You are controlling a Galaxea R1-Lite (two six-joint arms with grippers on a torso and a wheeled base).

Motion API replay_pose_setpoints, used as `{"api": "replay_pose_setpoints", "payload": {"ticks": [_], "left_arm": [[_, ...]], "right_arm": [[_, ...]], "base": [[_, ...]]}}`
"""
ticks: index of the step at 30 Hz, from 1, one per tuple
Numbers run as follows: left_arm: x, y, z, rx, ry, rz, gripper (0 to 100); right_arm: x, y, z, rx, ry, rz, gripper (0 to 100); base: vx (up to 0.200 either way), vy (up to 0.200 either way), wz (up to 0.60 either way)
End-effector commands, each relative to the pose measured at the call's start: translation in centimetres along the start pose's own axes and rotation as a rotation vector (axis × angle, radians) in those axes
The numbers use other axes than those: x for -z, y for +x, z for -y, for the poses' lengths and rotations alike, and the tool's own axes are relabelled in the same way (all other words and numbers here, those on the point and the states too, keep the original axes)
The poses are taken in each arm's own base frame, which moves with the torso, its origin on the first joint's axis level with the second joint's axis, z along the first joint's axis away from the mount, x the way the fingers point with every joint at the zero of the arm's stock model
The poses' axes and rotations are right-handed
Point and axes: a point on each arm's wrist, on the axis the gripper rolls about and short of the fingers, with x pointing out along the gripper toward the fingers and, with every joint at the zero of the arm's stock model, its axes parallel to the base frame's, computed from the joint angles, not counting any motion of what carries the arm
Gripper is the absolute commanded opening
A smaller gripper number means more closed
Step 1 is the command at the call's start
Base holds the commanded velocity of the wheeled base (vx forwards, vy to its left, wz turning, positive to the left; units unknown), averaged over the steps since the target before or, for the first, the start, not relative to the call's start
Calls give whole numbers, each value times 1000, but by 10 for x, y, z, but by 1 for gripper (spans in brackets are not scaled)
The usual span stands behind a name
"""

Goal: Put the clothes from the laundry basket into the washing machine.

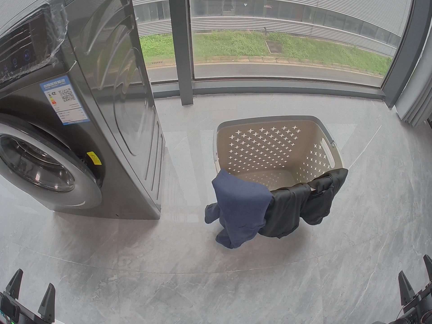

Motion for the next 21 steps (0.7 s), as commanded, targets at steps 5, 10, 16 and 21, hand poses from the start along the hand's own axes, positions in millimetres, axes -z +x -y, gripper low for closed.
{"api": "replay_pose_setpoints", "payload": {"ticks": [5, 10, 16, 21], "left_arm": [[5, 0, 0, -1, 0, -6, 100], [5, 0, 0, -1, 0, -6, 100], [5, 0, 0, -1, 0, -6, 100], [5, 0, 0, 1, 0, -6, 100]], "right_arm": [[5, 0, 0, -1, 0, 0, 100], [5, 0, 0, -1, 0, -1, 100], [5, 0, 0, -1, -2, -1, 100], [5, 0, 0, -1, -2, -1, 100]], "base": [[0, 200, 0], [0, 200, 0], [0, 200, 0], [0, 200, 0]]}}
